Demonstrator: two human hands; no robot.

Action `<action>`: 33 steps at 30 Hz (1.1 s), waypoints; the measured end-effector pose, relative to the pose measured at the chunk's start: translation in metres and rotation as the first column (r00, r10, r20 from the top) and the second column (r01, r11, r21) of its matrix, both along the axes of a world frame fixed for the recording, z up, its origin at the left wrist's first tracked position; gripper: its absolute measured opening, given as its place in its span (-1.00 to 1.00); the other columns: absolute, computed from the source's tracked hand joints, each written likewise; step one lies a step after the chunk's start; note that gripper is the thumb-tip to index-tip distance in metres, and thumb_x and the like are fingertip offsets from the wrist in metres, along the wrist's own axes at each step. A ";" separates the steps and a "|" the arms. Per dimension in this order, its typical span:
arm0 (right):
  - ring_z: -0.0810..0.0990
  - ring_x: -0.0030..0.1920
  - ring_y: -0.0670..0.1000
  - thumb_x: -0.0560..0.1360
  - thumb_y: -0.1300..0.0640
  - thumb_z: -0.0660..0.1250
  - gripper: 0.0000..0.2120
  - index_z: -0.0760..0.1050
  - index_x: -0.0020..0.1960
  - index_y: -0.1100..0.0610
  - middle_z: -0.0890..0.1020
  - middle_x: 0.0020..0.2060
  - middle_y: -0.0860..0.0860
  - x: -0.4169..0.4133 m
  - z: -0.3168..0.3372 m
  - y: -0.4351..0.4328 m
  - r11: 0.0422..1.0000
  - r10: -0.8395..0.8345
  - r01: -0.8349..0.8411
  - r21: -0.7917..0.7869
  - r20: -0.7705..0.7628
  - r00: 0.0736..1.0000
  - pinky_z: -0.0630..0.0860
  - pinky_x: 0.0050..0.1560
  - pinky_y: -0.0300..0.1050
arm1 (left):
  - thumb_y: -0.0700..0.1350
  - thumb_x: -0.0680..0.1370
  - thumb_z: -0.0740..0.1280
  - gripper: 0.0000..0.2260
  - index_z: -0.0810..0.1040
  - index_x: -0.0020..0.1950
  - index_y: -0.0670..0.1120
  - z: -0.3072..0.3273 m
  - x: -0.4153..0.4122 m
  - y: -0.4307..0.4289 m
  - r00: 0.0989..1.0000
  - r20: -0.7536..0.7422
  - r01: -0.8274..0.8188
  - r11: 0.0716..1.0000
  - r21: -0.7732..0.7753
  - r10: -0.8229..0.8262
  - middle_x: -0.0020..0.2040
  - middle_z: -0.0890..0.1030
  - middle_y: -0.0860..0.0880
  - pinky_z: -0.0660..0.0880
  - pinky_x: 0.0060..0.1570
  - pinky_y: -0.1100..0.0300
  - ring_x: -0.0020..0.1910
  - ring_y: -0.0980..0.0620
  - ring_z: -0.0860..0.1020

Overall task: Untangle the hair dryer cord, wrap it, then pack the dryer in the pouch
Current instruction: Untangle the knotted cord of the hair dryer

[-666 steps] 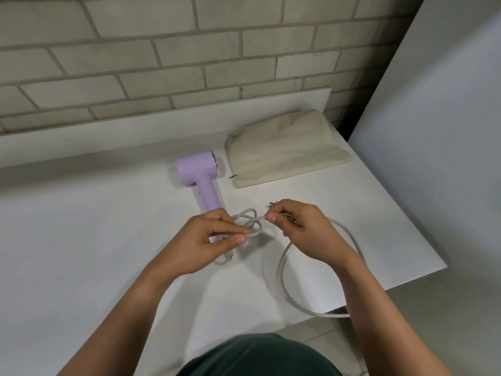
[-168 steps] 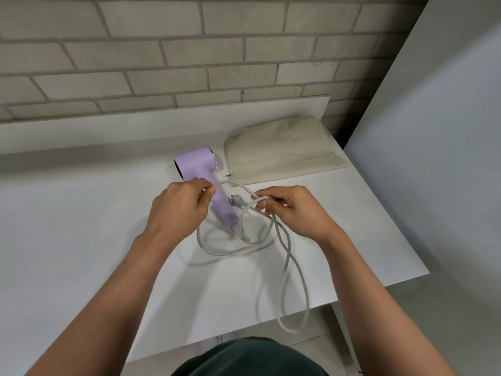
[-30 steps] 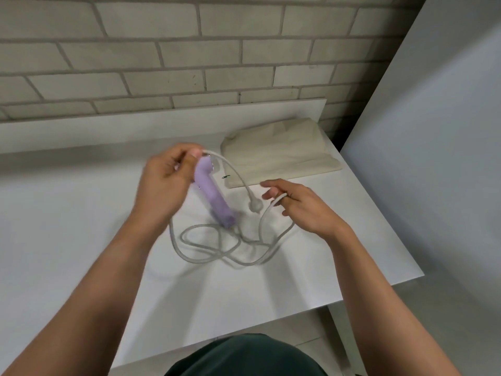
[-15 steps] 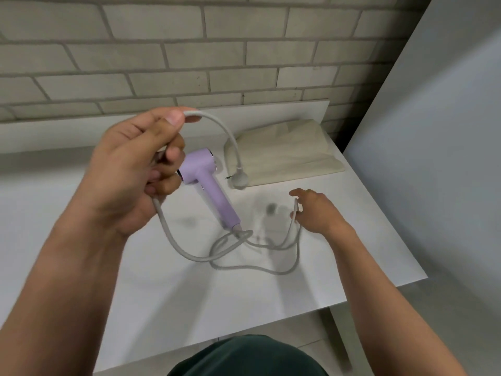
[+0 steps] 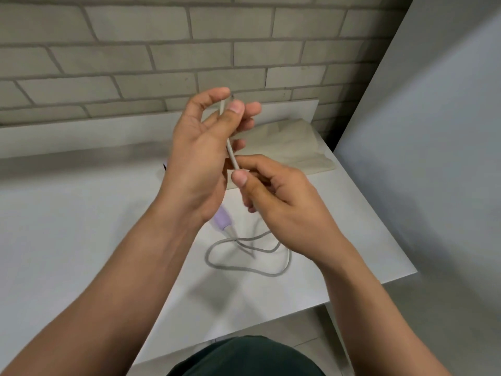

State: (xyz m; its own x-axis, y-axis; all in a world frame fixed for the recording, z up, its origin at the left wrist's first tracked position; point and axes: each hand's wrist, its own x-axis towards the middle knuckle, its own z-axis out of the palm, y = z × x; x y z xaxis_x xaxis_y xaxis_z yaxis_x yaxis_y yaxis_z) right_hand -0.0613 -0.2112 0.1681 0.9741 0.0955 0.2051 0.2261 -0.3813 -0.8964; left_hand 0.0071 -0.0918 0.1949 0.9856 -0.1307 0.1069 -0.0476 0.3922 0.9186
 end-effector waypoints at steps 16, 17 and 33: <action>0.33 -0.39 -0.15 0.71 0.08 0.22 -0.78 0.64 0.07 0.07 0.48 -0.42 -0.29 0.004 0.029 -0.049 0.919 -0.381 0.327 0.219 0.287 0.879 0.26 -0.32 -0.17 | 0.30 0.45 0.47 -0.44 0.39 0.32 0.10 -0.164 -0.029 -0.006 0.745 0.612 -0.216 0.773 0.597 -0.264 0.21 0.56 0.07 0.49 0.22 0.17 0.21 0.06 0.55; 0.29 -0.39 -0.09 0.71 0.07 0.22 -0.78 0.64 0.06 0.04 0.43 -0.42 -0.25 0.003 0.032 -0.054 0.913 -0.391 0.324 0.247 0.302 0.870 0.22 -0.34 -0.12 | 0.22 0.46 0.50 -0.41 0.40 0.35 0.00 -0.176 -0.028 -0.006 0.684 0.666 -0.284 0.731 0.620 -0.299 0.24 0.56 0.02 0.48 0.23 0.19 0.23 0.03 0.54; 0.08 -0.41 0.03 0.74 0.06 0.16 -0.75 0.58 0.03 0.10 0.15 -0.33 0.14 -0.015 0.050 -0.105 0.806 -0.537 0.379 0.454 0.293 0.791 0.09 -0.46 -0.16 | -0.08 0.64 0.29 -0.77 0.45 -0.22 0.00 -0.240 0.012 -0.016 0.987 0.056 0.000 0.347 0.938 -0.152 -0.20 0.54 -0.06 0.42 -0.16 0.02 -0.07 -0.22 0.58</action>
